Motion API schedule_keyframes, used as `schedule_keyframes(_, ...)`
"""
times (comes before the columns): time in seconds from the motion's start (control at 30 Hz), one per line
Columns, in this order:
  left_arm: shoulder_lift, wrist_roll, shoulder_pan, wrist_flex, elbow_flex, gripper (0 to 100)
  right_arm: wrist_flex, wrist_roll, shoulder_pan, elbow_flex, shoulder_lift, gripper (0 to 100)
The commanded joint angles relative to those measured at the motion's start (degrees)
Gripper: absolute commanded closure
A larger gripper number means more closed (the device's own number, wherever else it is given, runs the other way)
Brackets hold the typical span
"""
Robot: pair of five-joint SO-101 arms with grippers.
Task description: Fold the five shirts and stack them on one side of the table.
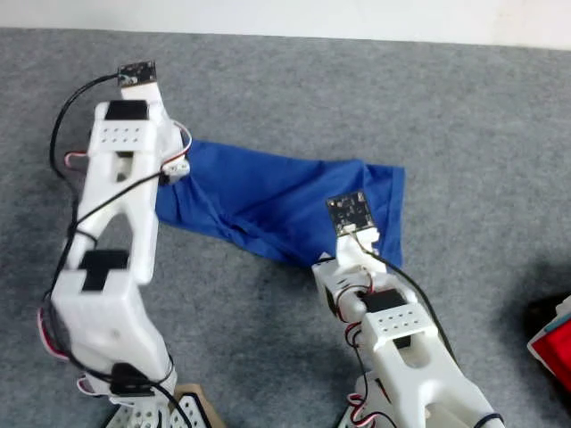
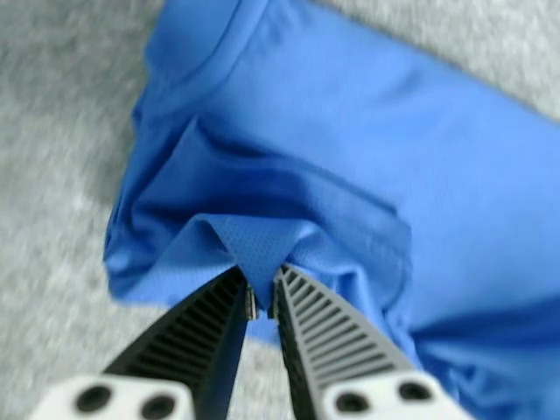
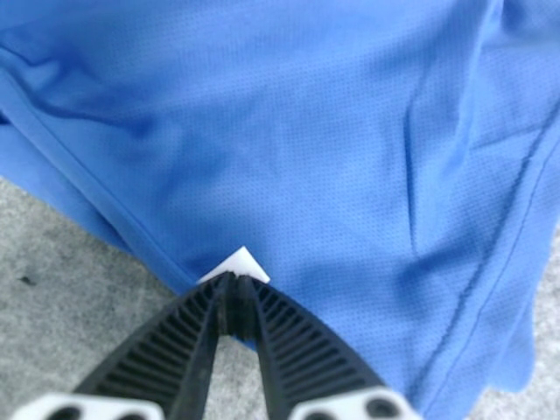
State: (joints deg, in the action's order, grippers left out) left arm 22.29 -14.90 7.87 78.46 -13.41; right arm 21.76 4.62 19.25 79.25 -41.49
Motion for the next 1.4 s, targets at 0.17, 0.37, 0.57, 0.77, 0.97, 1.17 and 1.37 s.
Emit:
schedule_keyframes(0.17, 11.74, -0.62, 3.82, 9.23, -20.09, 84, -0.75, 0.62, 0.31, -0.13, -0.84, 99.1)
schedule_keyframes(0.37, 12.53, -0.62, 4.79, 9.41, -24.31, 80, -0.75, 0.62, 0.31, -0.13, -0.84, 99.1)
schedule_keyframes(0.57, 11.47, -0.7, 4.53, 15.74, -30.2, 80, -0.75, 0.62, 0.31, -0.13, -0.84, 99.1)
schedule_keyframes(0.77, 6.2, -0.53, 5.32, 22.42, -31.96, 85, -0.75, 0.7, 0.31, -0.13, -0.84, 99.1)
schedule_keyframes(0.97, -8.13, -0.09, 3.82, 22.42, -16.92, 98, -0.75, 0.7, 0.31, -0.13, -0.84, 99.1)
schedule_keyframes(1.17, -20.62, 5.63, -0.48, 18.2, 6.9, 99, -0.75, 0.7, 0.31, -0.13, -0.84, 99.1)
schedule_keyframes(1.37, -24.92, 5.8, -1.36, 4.66, 24.4, 99, -0.75, 0.7, 0.31, -0.13, -0.84, 99.1)
